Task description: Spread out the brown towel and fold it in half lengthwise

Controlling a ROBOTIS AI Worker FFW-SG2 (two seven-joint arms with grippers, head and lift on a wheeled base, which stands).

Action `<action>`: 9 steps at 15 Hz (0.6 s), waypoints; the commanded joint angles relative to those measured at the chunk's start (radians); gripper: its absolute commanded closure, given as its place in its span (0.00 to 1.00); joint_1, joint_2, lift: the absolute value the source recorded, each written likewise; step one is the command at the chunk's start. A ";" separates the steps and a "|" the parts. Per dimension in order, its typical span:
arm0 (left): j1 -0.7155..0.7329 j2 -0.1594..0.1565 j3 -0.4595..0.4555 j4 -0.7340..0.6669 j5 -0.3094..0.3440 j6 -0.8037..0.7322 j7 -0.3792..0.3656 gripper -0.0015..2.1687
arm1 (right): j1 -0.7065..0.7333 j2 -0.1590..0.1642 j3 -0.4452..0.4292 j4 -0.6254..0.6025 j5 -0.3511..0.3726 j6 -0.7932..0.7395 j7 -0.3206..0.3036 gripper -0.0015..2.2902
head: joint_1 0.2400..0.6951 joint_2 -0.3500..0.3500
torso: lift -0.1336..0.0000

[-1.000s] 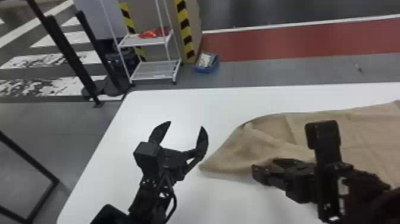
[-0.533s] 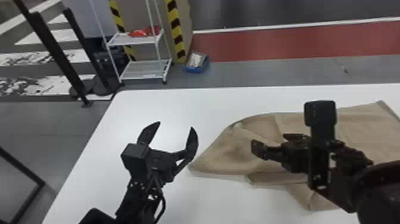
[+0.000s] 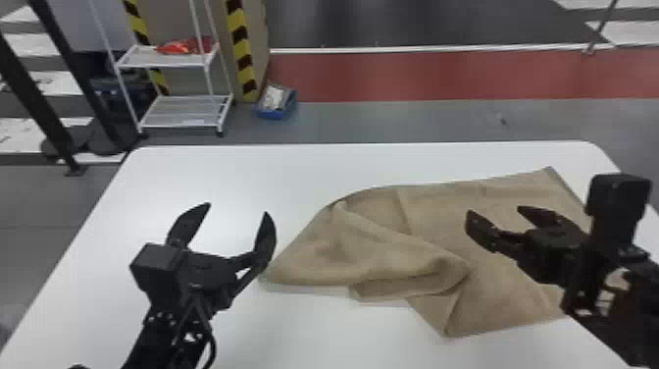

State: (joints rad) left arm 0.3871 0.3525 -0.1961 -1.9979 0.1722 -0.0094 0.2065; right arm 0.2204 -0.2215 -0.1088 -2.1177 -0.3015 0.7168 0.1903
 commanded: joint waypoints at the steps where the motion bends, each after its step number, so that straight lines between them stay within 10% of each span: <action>1: 0.027 0.003 -0.003 -0.035 0.033 0.021 0.010 0.04 | 0.083 -0.022 -0.155 0.009 -0.010 -0.082 0.037 0.04 | 1.00 0.46 | 0.04; 9: 0.127 0.028 -0.105 -0.101 0.029 0.021 0.059 0.04 | 0.297 -0.010 -0.489 0.186 -0.080 -0.487 0.230 0.08 | 1.00 0.03 | 0.04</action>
State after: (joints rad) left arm 0.4952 0.3736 -0.2862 -2.0960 0.2064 0.0069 0.2658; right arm 0.4925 -0.2326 -0.5672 -1.9894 -0.3857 0.3090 0.4129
